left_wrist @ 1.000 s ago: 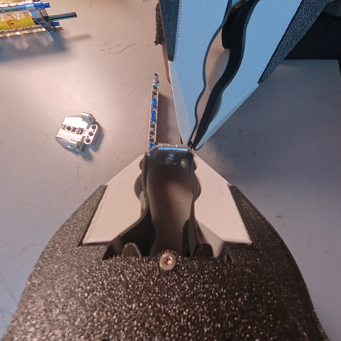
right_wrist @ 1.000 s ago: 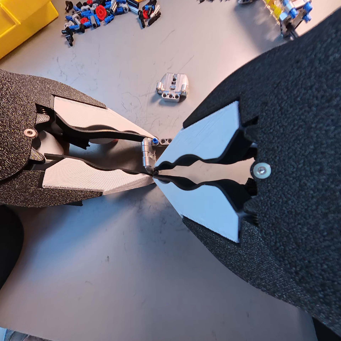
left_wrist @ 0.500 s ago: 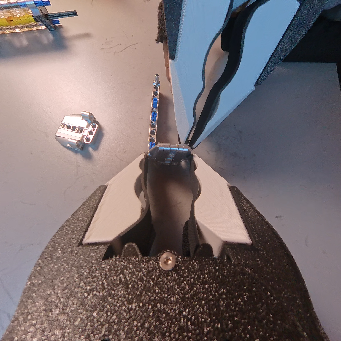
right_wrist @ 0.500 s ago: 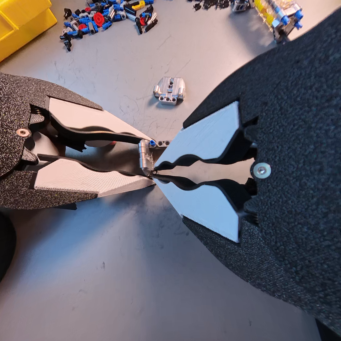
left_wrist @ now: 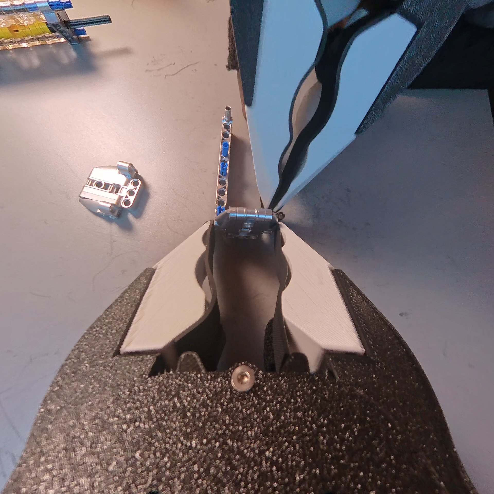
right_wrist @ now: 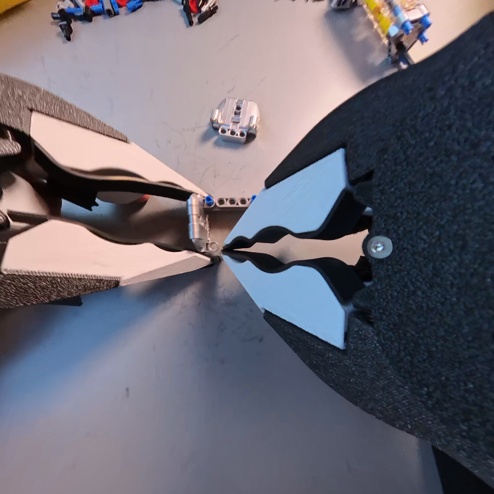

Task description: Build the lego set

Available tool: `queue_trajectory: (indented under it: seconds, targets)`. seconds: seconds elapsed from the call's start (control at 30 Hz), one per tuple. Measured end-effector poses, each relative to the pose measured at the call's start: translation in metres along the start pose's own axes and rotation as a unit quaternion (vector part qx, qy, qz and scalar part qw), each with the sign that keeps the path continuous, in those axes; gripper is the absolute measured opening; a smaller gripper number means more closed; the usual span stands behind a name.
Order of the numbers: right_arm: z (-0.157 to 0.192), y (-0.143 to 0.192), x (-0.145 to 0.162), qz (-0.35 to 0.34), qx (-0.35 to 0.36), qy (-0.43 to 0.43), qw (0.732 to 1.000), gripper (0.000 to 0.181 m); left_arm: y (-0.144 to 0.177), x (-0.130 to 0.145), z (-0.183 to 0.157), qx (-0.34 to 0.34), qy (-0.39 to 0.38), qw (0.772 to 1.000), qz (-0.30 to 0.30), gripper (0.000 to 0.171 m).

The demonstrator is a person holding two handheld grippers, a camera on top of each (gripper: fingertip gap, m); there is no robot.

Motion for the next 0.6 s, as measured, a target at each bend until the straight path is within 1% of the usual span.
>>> queue_trajectory:
  seconds: [0.13,0.23,0.3,0.4,0.5,0.6]
  targets:
    - [0.001,0.01,0.0,-0.022,0.001,-0.008,1.0,0.001,0.0,0.0,0.0,0.001,0.001,1.0,0.0,0.042]
    - [0.007,0.007,0.002,-0.03,-0.003,-0.011,0.999,0.011,0.0,0.0,0.0,0.0,0.002,1.0,0.0,0.042]
    - [0.013,0.007,0.002,-0.045,-0.012,-0.022,0.999,0.014,0.0,0.0,0.0,0.0,0.003,1.0,0.0,0.042]
    - [0.015,0.006,0.009,-0.048,-0.005,-0.039,0.998,0.021,0.0,0.0,0.0,0.001,0.007,1.0,-0.002,0.042]
    - [0.012,0.006,0.014,-0.05,-0.002,-0.059,0.997,0.023,0.001,0.001,0.001,0.003,0.015,1.0,-0.004,0.043]
    - [0.012,0.004,0.014,-0.058,-0.016,-0.071,0.996,0.023,0.003,0.001,0.001,0.015,0.034,0.999,-0.004,0.044]
Point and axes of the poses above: each gripper's, where its closed fingertips meet, y back along the fingers, x out of its underside, z = x × y across the jaws, the point moved 3 cm from there along y, back along the fingers, and after that the axes turned 12 degrees about -x, right-handed, at the moved point
